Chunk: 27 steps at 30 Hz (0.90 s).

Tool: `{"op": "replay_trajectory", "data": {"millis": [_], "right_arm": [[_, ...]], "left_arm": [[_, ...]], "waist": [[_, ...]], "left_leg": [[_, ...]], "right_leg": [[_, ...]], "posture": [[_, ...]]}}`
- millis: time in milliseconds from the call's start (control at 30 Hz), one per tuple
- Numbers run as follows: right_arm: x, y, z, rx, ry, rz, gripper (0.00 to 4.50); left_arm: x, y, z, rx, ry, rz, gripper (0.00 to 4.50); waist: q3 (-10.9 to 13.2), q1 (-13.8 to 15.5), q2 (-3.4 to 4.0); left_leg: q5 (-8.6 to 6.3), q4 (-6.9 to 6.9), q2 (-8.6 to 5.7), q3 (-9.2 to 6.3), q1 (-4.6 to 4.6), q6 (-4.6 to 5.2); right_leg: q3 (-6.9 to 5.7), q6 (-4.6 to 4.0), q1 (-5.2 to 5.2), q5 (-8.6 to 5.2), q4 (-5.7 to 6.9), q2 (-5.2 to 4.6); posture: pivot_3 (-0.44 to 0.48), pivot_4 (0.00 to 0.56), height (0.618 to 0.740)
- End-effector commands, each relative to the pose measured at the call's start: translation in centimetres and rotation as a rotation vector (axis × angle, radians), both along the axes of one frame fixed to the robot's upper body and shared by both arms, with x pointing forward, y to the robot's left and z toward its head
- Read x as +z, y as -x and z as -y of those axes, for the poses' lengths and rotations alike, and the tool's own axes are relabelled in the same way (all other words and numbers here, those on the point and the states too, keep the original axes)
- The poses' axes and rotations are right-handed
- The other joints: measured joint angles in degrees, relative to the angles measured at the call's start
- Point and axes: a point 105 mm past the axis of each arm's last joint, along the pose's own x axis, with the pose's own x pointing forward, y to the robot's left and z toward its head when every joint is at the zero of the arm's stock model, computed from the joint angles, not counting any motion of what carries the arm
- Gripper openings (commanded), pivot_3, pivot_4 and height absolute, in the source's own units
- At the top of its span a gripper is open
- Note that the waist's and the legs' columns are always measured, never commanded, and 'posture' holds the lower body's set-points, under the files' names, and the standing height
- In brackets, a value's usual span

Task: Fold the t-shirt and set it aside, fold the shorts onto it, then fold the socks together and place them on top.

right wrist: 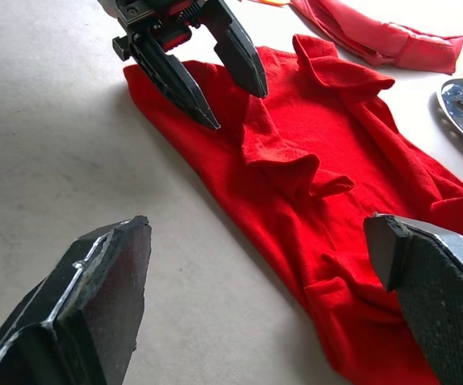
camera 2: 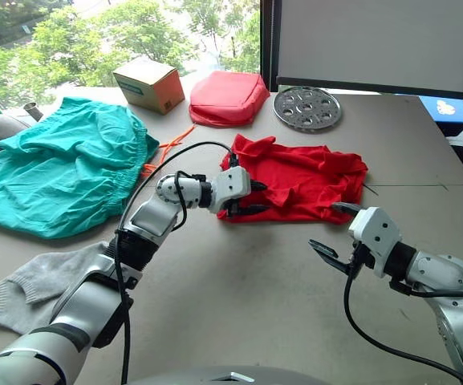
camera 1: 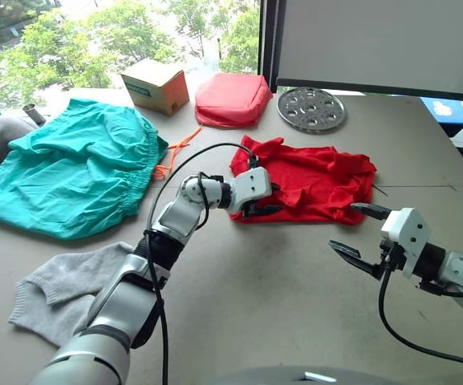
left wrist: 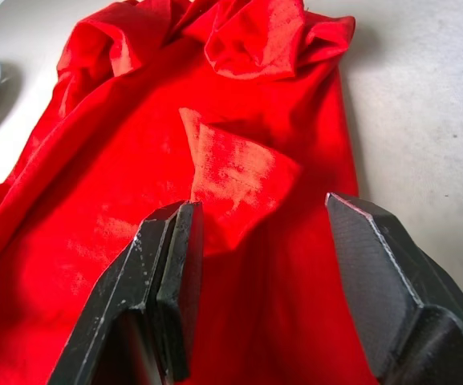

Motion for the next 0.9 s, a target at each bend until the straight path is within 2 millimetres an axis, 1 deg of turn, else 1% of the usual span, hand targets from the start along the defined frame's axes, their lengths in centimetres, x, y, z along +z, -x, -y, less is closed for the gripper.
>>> {"op": "replay_trajectory", "data": {"millis": [33, 200, 400, 700, 900], "right_arm": [[1.3, 0.6, -0.3, 0.002, 0.002, 0.056, 4.5], [0.8, 0.9, -0.1, -0.02, 0.005, 0.045, 4.5], [0.8, 0.9, 0.0, -0.032, -0.003, 0.049, 4.5], [1.2, 0.9, -0.2, -0.042, -0.014, 0.063, 4.5], [1.3, 1.0, -0.3, -0.052, -0.017, 0.067, 4.5]], "left_arm": [[1.1, -0.4, 1.2, -0.056, -0.023, 0.08, 2.56], [0.8, -0.6, 2.0, -0.093, -0.076, 0.128, 2.56], [0.3, -0.7, 3.0, -0.123, -0.094, 0.145, 2.56], [-0.4, -1.4, 3.6, -0.134, -0.145, 0.156, 2.56], [0.0, -1.9, 3.7, -0.12, -0.117, 0.129, 2.56]], "waist": [[0.0, 0.1, 0.0], [0.0, 0.0, 0.0], [0.0, 0.1, 0.0], [0.0, 0.1, 0.0], [0.0, 0.0, 0.0]], "left_leg": [[0.0, 0.02, 0.0, -0.02, -0.01, 0.0], [-0.04, 0.09, 0.0, 0.0, -0.02, 0.06], [-0.04, 0.1, 0.0, -0.02, -0.02, 0.07], [-0.06, 0.13, -0.01, -0.02, -0.02, 0.09], [-0.07, 0.13, 0.0, -0.02, -0.01, 0.11]], "right_leg": [[-0.02, 0.0, 0.01, 0.0, -0.01, 0.0], [-0.02, 0.0, 0.03, 0.0, -0.01, 0.0], [-0.02, 0.0, 0.04, 0.0, -0.01, 0.0], [-0.03, 0.0, 0.06, 0.0, 0.0, 0.0], [-0.03, 0.01, 0.07, 0.0, 0.0, 0.0]], "posture": [[0.0, 0.15, 0.739], [0.0, 0.15, 0.739], [0.0, 0.15, 0.739], [0.0, 0.15, 0.739], [0.0, 0.15, 0.739]]}}
